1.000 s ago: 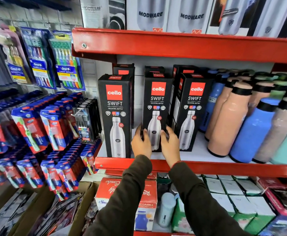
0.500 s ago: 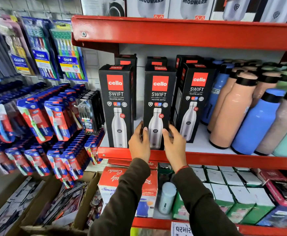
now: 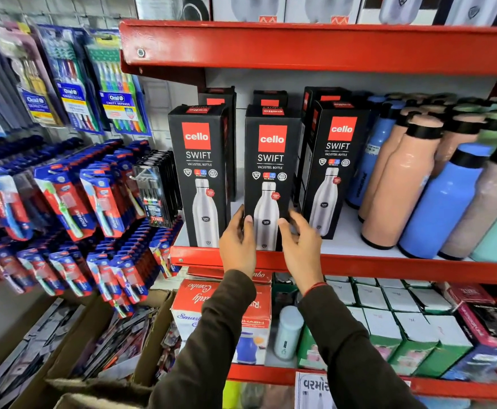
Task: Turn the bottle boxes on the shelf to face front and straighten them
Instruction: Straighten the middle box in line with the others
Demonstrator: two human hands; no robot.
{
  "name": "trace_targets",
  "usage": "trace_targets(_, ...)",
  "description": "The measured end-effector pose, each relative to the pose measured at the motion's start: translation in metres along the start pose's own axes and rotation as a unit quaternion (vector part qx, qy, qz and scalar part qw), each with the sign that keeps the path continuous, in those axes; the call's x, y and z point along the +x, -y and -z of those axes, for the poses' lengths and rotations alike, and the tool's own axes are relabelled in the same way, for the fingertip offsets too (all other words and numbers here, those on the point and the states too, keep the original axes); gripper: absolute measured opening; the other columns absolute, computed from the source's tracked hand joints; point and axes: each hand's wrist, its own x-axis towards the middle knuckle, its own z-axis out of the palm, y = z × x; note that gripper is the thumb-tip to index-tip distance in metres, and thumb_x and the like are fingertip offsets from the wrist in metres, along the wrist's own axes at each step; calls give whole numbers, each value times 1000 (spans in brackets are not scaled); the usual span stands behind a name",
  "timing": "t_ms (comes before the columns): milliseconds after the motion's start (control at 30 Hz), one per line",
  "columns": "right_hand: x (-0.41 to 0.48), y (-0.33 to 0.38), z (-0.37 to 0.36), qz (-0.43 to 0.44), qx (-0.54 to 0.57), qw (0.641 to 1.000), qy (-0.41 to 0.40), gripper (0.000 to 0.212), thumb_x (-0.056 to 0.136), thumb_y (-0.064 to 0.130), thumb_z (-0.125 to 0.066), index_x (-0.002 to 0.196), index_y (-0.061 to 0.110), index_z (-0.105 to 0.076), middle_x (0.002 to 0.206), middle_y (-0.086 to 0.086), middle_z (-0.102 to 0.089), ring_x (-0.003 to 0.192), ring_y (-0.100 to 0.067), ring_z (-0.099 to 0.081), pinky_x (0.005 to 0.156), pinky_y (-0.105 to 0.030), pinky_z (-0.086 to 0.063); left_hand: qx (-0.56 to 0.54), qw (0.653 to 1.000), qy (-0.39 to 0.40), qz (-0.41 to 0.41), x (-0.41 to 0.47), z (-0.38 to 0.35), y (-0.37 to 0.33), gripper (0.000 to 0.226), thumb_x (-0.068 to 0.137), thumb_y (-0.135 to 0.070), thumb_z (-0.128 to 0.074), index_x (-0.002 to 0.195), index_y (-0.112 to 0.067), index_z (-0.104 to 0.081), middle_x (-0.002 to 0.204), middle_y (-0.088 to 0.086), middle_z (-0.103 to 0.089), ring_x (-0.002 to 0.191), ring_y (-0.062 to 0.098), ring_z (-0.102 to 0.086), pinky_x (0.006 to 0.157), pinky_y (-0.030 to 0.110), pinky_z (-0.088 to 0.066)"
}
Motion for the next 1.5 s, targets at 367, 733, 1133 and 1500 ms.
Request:
trace_targets(367, 19, -9, 58, 42, 21, 990, -133, 35, 100, 20, -55, 135, 23, -54, 131, 1, -49, 122, -13, -53, 103, -24, -44, 26, 969, -47, -243, -42, -45, -20, 36, 101, -16, -45, 134, -26, -53, 129, -9, -53, 126, 14, -49, 107, 37, -41)
trace_targets(733, 76, -50, 94, -57, -59, 997, -10, 47, 103, 15, -48, 148, 2, -40, 154, -16, -42, 145, -29, -38, 114, -27, -26, 41, 996, 84, 5, -16, -144, -14, 50, 105, -15, -37, 153, -5, -26, 161, 11, -29, 151, 22, -25, 117, 20, -16)
trace_targets(1133, 79, -64, 101, -53, -75, 996, -5, 38, 101, 16, -53, 136, 2, -56, 137, -18, -61, 126, -25, -57, 84, 6, -24, 62, 995, 34, 75, -5, -145, -4, 36, 102, -19, -47, 136, -9, -56, 136, 12, -62, 128, 27, -56, 92, 12, -31)
trace_targets(1500, 42, -56, 118, -21, -58, 998, 2, 34, 102, 23, -53, 133, 10, -59, 129, -8, -67, 110, -9, -59, 94, -19, -41, 89, 995, 22, 41, -40, -124, -6, 37, 101, -27, -51, 136, -15, -58, 130, 6, -67, 108, 6, -56, 91, 12, -36)
